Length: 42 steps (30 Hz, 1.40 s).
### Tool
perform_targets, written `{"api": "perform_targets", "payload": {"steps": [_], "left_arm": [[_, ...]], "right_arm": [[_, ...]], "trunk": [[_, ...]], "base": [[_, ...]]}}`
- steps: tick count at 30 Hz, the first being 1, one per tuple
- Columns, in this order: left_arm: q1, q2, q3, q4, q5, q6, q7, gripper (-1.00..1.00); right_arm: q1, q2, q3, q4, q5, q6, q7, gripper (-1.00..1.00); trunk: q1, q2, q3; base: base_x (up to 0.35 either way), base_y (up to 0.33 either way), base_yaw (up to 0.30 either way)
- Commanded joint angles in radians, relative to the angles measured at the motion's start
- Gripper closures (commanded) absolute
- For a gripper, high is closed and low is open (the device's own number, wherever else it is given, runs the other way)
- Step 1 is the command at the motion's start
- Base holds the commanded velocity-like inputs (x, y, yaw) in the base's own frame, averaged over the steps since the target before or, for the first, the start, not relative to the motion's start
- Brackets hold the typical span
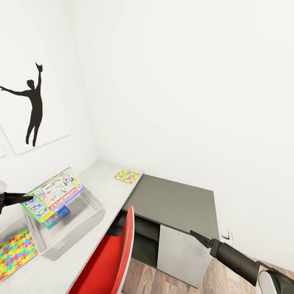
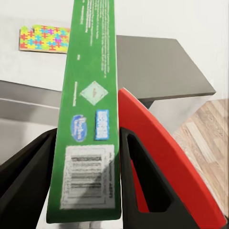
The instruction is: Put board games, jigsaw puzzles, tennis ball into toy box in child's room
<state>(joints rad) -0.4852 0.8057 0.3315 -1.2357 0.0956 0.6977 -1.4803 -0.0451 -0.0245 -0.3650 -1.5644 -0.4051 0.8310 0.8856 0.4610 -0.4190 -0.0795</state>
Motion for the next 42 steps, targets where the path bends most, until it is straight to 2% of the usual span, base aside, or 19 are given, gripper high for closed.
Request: {"api": "perform_targets", "payload": {"steps": [1,9,18,30,42], "left_arm": [[-0.001,-0.004,0.000,0.003,0.000,0.011,-0.003,1.00],[-0.001,-0.016,-0.001,0.049,-0.002,0.010,0.001,1.00],[-0.002,-0.042,-0.003,0.072,-0.006,0.006,0.011,1.00],[-0.002,-0.055,-0.048,0.079,-0.007,-0.007,0.029,1.00],[-0.003,-0.068,-0.058,0.079,-0.008,-0.007,0.037,1.00]], "right_arm": [[-0.001,0.000,-0.001,0.000,-0.001,0.005,0.002,-1.00],[-0.001,0.000,-0.003,0.000,-0.001,0.005,0.005,-1.00],[-0.001,-0.001,-0.006,-0.001,-0.001,0.005,0.010,-1.00],[-0.001,-0.002,-0.008,-0.002,-0.002,0.006,0.010,-1.00],[-0.001,-0.002,-0.008,-0.002,-0.001,0.006,0.010,-1.00]], "trunk": [[0.001,-0.002,-0.002],[0.001,-0.002,-0.002],[0.001,-0.002,-0.002],[0.001,-0.002,-0.006],[0.001,-0.002,-0.025]], "base": [[0.000,0.000,0.000],[0.000,0.000,0.000],[0.000,0.000,0.000],[0.000,0.000,0.000],[0.000,0.000,0.000]]}}
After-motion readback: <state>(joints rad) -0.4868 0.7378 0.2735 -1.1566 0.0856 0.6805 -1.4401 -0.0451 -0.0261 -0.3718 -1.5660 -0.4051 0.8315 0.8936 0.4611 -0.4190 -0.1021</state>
